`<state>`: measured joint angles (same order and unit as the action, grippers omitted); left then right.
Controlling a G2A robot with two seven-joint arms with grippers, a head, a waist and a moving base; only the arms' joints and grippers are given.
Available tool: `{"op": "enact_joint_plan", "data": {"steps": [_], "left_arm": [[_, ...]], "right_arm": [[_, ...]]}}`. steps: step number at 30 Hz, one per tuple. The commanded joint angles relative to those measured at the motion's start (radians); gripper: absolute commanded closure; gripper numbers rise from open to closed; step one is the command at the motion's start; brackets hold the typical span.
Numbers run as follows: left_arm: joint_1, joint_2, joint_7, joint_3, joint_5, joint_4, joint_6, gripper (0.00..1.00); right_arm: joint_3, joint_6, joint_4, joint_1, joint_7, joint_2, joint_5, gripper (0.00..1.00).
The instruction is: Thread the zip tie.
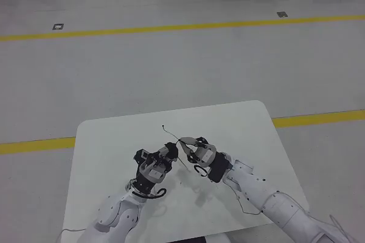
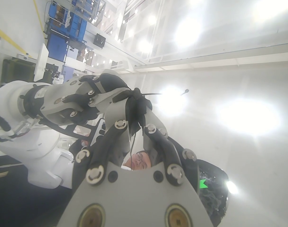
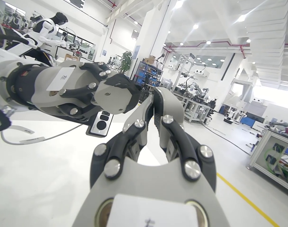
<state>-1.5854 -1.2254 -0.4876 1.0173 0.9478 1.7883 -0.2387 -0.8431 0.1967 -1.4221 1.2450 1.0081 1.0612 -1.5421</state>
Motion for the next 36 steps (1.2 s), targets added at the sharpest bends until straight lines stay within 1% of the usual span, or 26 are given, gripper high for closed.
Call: {"op": "enact_joint_plan", "data": {"steps": [1,6,10,21,28,36], "left_arm": [[0.002,0.000,0.001,0.001,0.000,-0.002,-0.002,1.00],[0.006,-0.001,0.000,0.002,0.000,-0.003,-0.012,1.00],[0.009,-0.002,-0.003,0.003,-0.003,0.006,-0.016,1.00],[0.018,-0.004,-0.004,-0.001,-0.021,0.035,-0.012,1.00],[0.021,-0.004,-0.001,-0.002,-0.035,0.055,-0.011,1.00],[0.023,-0.005,-0.001,-0.005,-0.041,0.065,-0.014,1.00]], "right_arm": [[-0.002,0.003,0.003,0.000,0.001,0.002,-0.004,1.00],[-0.007,0.011,0.013,0.001,0.002,0.006,-0.023,1.00],[-0.004,0.014,0.022,-0.003,-0.003,0.007,-0.028,1.00],[0.029,-0.010,0.032,-0.019,-0.014,-0.008,-0.028,1.00],[0.035,-0.017,0.035,-0.016,-0.017,-0.014,-0.028,1.00],[0.042,-0.019,0.033,-0.013,-0.023,-0.022,-0.028,1.00]]}}
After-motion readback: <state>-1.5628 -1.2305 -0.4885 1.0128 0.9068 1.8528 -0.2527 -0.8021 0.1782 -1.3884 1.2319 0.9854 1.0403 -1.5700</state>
